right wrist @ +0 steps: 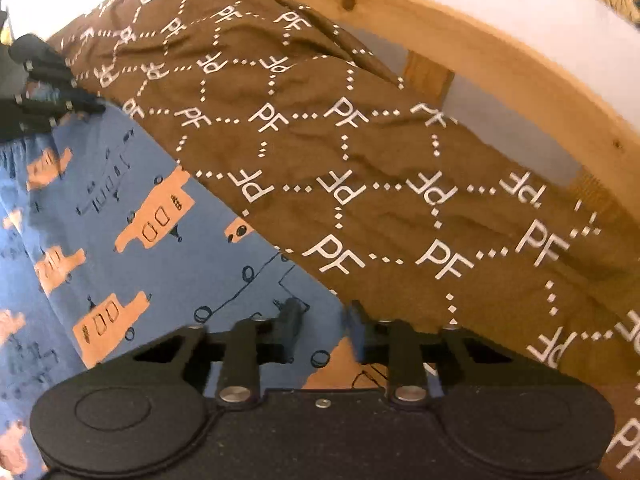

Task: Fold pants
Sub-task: 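Reach both tools to the pant leg hems and open the fingers, then close the left tool on one hem while the right tool grasps the other hem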

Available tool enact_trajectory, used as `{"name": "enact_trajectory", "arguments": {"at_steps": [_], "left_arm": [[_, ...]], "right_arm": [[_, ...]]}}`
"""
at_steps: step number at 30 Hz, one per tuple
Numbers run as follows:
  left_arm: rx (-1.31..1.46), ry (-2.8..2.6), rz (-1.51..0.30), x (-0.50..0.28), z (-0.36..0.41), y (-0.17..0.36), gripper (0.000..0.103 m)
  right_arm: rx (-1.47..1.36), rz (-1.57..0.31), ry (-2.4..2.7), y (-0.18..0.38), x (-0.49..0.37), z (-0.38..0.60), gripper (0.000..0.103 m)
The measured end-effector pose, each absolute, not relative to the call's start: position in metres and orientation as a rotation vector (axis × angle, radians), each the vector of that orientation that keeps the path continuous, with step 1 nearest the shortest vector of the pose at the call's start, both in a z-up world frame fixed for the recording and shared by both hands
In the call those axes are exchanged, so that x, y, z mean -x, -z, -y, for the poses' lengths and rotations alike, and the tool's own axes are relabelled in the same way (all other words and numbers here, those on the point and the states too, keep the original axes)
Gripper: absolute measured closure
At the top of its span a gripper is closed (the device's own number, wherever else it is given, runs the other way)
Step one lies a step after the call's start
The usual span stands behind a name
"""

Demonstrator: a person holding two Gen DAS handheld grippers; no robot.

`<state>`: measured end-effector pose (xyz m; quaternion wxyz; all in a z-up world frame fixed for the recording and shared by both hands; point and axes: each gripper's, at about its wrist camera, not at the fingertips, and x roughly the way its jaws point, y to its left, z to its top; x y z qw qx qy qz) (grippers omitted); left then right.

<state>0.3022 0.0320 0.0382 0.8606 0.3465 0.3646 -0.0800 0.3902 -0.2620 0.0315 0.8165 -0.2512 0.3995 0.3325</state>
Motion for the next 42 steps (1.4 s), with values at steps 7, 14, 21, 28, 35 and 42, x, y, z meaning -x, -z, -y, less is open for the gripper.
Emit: {"name": "enact_trajectory", "arguments": {"at_steps": [7, 14, 21, 28, 35, 42], "left_arm": [[-0.707, 0.07, -0.674, -0.295, -0.031, -0.059, 0.102], [-0.647, -0.07, -0.672, -0.328, -0.043, -0.074, 0.102], [-0.618, -0.076, -0.739, -0.348, -0.057, -0.052, 0.097], [-0.548, 0.039, -0.72, -0.337, -0.083, -0.068, 0.05], [-0.415, 0.158, -0.711, -0.321, -0.128, -0.095, 0.028], [-0.401, 0.173, -0.782, -0.319, -0.138, -0.099, 0.043]], "right_arm": [[0.596, -0.727, -0.604, -0.041, -0.379, 0.257, 0.103], [0.587, -0.609, -0.532, -0.057, -0.408, 0.233, 0.103], [0.595, -0.668, -0.519, -0.024, -0.448, 0.21, 0.103], [0.489, -0.669, -0.475, -0.018, -0.453, 0.243, 0.054], [0.387, -0.676, -0.584, -0.028, -0.453, 0.256, 0.028], [0.418, -0.727, -0.725, -0.019, -0.466, 0.205, 0.026]]}}
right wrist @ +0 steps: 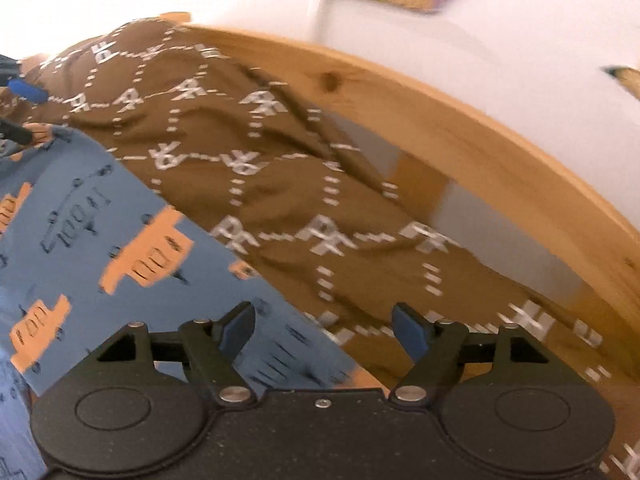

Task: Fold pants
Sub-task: 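Close the left tool on one hem while the right tool grasps the other hem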

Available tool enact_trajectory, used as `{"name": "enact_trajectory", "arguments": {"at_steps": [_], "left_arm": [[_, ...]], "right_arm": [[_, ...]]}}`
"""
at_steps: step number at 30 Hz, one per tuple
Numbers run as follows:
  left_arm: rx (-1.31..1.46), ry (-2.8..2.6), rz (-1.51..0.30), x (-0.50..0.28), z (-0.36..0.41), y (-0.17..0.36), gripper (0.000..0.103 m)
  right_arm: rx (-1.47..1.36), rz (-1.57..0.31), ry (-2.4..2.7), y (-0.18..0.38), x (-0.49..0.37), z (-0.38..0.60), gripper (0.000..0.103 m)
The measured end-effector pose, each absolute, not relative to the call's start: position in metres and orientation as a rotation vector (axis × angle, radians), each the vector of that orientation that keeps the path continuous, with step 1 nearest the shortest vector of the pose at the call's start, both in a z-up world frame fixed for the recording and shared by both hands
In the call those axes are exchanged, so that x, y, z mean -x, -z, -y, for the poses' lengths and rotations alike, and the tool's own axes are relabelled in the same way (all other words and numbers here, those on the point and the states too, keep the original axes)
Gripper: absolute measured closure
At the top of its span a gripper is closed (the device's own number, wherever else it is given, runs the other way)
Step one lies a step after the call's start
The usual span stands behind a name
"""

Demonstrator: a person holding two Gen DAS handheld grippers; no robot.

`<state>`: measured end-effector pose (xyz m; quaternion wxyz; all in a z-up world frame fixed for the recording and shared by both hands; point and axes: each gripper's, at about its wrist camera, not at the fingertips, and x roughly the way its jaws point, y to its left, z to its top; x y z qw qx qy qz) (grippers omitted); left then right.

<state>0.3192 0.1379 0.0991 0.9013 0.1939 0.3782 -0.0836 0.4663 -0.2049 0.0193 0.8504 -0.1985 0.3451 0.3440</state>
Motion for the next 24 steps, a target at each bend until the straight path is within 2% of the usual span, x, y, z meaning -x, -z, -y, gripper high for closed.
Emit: {"name": "enact_trajectory", "arguments": {"at_steps": [2, 5, 6, 7, 8, 10, 12, 15, 24], "left_arm": [[-0.428, 0.17, -0.815, -0.322, -0.132, -0.095, 0.061], [-0.481, 0.129, -0.847, -0.327, -0.124, -0.088, 0.073], [-0.481, 0.126, -0.851, -0.328, -0.122, -0.088, 0.076], [-0.475, 0.127, -0.853, -0.329, -0.122, -0.088, 0.084], [-0.467, 0.128, -0.859, -0.33, -0.121, -0.088, 0.089], [-0.462, 0.123, -0.865, -0.33, -0.12, -0.088, 0.094], [-0.48, 0.122, -0.856, -0.329, -0.116, -0.086, 0.097], [-0.498, 0.118, -0.838, -0.325, -0.113, -0.086, 0.099], [-0.613, 0.147, -0.685, -0.283, -0.104, -0.1, 0.1]], "right_arm": [[0.416, -0.756, -0.778, -0.016, -0.472, 0.192, 0.026], [0.444, -0.792, -0.835, -0.01, -0.48, 0.176, 0.027], [0.457, -0.805, -0.85, -0.007, -0.482, 0.17, 0.032], [0.468, -0.818, -0.857, -0.004, -0.484, 0.166, 0.035], [0.47, -0.833, -0.86, -0.001, -0.486, 0.162, 0.044], [0.45, -0.849, -0.87, 0.001, -0.488, 0.16, 0.057], [0.451, -0.846, -0.878, 0.001, -0.486, 0.16, 0.091], [0.465, -0.819, -0.857, -0.001, -0.478, 0.164, 0.101], [0.41, -0.538, -0.724, -0.043, -0.396, 0.205, 0.102]]}}
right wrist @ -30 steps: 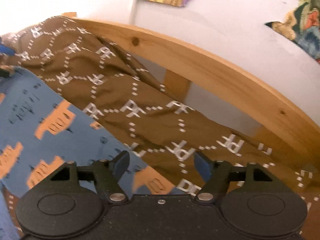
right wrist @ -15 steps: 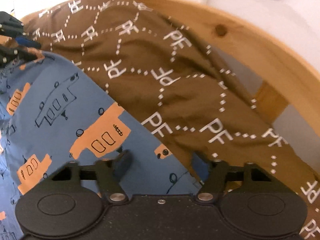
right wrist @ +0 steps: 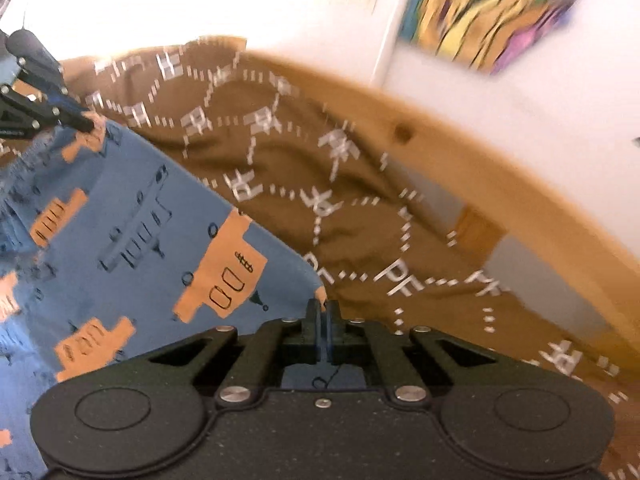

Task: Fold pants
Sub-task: 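Close the left tool on one hem while the right tool grasps the other hem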

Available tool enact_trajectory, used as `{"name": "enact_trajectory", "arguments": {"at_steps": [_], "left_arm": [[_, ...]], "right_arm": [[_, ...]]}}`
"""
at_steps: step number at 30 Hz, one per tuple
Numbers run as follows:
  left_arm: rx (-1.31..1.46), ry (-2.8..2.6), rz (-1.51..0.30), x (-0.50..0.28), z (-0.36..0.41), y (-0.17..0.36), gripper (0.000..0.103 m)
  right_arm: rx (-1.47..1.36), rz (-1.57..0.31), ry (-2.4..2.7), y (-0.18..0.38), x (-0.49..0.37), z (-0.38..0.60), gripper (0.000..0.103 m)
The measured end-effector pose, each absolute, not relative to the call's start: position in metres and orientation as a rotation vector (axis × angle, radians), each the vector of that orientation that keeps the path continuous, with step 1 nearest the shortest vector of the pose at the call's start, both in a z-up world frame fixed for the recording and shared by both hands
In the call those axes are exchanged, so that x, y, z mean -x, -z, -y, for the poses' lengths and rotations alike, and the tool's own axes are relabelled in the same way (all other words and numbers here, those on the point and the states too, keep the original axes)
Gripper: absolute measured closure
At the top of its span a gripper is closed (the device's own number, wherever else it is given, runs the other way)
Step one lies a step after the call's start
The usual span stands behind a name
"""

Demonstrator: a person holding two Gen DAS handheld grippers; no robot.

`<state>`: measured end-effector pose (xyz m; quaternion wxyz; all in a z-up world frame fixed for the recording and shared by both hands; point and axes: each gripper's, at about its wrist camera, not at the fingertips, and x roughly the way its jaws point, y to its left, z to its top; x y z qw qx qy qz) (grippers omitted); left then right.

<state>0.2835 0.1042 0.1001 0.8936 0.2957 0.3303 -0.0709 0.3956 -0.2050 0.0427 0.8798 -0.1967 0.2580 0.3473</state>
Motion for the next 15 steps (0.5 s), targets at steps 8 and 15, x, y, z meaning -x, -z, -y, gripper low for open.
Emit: {"name": "enact_trajectory", "arguments": {"at_steps": [8, 15], "left_arm": [[-0.74, 0.21, -0.525, -0.202, -0.086, -0.112, 0.101], [-0.932, 0.314, -0.451, -0.114, -0.063, -0.076, 0.101]], "right_arm": [[0.437, -0.36, -0.672, -0.062, -0.265, 0.232, 0.102], [0.433, -0.326, -0.621, -0.051, -0.16, 0.248, 0.102]]}}
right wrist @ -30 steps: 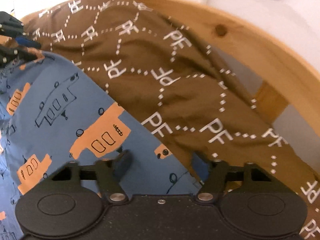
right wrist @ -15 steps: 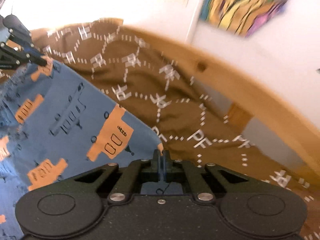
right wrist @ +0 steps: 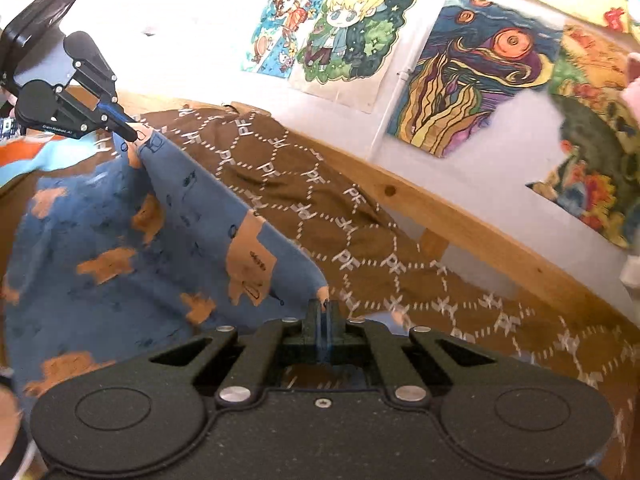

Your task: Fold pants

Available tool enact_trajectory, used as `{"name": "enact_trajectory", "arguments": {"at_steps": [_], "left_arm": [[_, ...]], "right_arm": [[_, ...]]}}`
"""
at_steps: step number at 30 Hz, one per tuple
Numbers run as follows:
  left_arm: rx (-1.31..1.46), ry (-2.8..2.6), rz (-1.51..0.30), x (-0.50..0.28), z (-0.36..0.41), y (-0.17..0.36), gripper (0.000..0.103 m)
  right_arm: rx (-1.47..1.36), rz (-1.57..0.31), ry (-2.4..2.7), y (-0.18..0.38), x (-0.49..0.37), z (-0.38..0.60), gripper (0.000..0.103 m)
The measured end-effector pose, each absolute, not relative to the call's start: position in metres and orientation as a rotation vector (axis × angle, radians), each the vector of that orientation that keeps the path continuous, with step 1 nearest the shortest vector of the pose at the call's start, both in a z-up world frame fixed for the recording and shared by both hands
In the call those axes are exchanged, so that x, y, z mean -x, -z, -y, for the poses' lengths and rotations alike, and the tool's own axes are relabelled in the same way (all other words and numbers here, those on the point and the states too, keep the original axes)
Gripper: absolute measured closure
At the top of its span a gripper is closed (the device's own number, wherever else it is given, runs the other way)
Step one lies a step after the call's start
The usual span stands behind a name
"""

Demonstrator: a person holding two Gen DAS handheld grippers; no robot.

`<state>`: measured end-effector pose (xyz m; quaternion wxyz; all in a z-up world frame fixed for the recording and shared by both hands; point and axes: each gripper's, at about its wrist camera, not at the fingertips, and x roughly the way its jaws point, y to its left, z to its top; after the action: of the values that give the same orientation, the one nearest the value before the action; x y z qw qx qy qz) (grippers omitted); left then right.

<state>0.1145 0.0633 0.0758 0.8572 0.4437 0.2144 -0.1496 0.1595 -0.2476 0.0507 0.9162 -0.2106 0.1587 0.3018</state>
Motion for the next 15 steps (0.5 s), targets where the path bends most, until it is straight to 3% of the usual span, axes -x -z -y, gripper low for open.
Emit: {"name": "enact_trajectory", "arguments": {"at_steps": [9, 15], "left_arm": [[-1.078, 0.389, -0.543, -0.066, -0.058, -0.01, 0.101], [-1.067, 0.367, -0.566, -0.061, -0.06, -0.001, 0.101]], "right_arm": [[0.518, -0.437, -0.643, 0.0, -0.08, 0.231, 0.103], [0.471, -0.454, -0.629, 0.012, -0.066, 0.223, 0.102]]}}
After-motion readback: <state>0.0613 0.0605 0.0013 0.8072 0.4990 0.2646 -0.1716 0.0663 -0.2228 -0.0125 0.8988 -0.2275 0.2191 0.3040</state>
